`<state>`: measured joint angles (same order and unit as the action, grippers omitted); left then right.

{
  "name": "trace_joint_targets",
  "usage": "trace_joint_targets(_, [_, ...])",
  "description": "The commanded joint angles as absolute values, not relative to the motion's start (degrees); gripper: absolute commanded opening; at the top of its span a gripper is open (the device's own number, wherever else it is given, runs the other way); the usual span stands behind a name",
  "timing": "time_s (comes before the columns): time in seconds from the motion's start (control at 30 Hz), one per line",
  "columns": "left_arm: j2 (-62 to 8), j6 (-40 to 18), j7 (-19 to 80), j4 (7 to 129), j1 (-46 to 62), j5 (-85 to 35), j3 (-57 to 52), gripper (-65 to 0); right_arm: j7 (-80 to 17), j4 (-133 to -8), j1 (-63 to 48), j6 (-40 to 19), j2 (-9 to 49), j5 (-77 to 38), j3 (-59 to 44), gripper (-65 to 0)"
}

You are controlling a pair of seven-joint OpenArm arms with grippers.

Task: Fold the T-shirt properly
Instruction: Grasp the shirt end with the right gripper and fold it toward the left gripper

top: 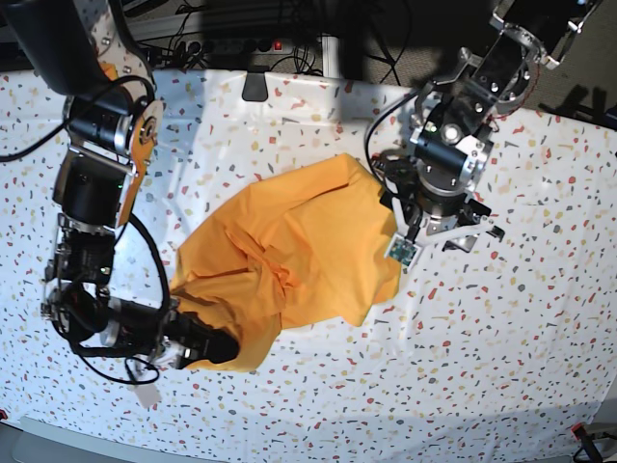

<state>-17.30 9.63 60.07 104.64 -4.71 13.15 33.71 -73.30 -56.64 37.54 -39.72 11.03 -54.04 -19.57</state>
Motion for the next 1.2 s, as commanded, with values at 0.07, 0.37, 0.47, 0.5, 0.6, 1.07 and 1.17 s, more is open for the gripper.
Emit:
trace_joint_targets(0.07, [-17.2, 9.9, 58.8, 105.7, -5.7, 13.8, 33.4, -29.3, -73.7, -58.8, 39.5, -40.0, 9.0, -55.5, -15.6, -65.0])
trace_joint_targets(0.37, [-17.2, 9.8, 59.5, 105.7, -5.5, 13.9, 33.4, -29.3, -77.5, -62.6, 39.5, -40.0, 2.5, -55.5, -9.3, -65.0])
trace_joint_targets(0.47, [-17.2, 9.8, 60.8, 105.7, -5.5, 13.9, 33.4, -29.3, -77.7, -62.6, 39.2, -40.0, 0.0, -53.6, -9.3, -65.0])
trace_joint_targets(0.5, [-17.2, 9.8, 60.8, 105.7, -5.4, 13.9, 33.4, -29.4, -77.7, -62.6, 38.9, -40.0, -0.8, -52.7, -9.3, -65.0])
trace_joint_targets(0.6, [-17.2, 9.7, 60.6, 105.7, -4.8, 14.0, 33.4, -29.3, -77.7, -62.6, 37.6, -40.0, -3.2, -52.0, -9.3, -65.0])
trace_joint_targets(1.07, [-17.2, 10.9, 64.8, 105.7, -2.9, 23.9, 33.4, -29.3, -74.9, -62.6, 29.3, -40.0, -7.5, -43.8, -9.3, -65.0])
trace_joint_targets(1.17, [-17.2, 14.8, 65.9, 105.7, -2.9, 28.6, 33.4, -29.3, -74.9, -62.6, 28.2, -40.0, -8.1, -47.6, -9.3, -49.7])
